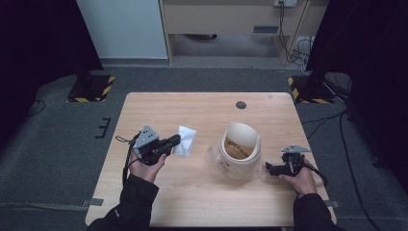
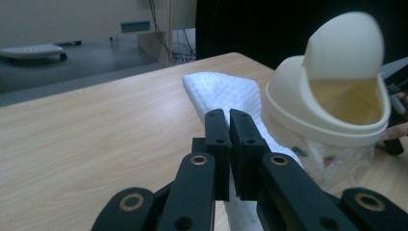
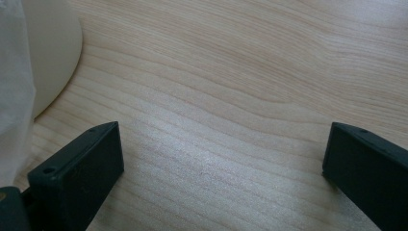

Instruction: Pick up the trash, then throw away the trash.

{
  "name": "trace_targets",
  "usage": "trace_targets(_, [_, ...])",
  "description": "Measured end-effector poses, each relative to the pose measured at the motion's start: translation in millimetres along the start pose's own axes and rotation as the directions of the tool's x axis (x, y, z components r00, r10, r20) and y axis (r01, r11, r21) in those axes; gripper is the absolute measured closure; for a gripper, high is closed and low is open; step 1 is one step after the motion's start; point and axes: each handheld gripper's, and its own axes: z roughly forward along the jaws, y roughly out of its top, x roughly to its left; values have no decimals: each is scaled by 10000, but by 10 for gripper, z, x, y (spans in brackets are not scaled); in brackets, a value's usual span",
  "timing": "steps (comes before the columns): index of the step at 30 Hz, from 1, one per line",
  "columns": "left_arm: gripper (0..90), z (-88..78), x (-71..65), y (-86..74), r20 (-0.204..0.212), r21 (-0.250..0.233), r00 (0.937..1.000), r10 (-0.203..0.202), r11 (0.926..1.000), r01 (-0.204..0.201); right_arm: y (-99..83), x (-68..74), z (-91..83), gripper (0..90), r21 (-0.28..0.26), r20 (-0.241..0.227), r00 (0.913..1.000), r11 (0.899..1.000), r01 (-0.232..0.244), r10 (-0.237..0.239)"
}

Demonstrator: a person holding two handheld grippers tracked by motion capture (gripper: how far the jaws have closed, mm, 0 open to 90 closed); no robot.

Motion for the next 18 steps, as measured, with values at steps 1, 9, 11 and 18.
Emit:
trace_targets(1, [866, -14, -21, 21, 48, -83, 10000, 33, 10000, -32, 0, 0, 0, 7, 0, -7, 10000, 10000, -1, 1])
trace_targets(9, [865, -90, -205, 167, 602, -549, 9978, 281, 9982, -248, 1, 0, 1, 7, 1, -4, 10000, 10000, 0, 0])
trace_targets(11, [865, -99, -241, 184, 712, -616, 9969, 320, 9977, -276, 1, 0, 2, 7, -5, 5, 10000, 10000, 13, -13])
trace_targets(18, [865, -96, -346, 212, 1006, -708, 9938, 467, 9967, -397, 1, 0, 2, 7, -5, 6, 10000, 10000, 14, -14])
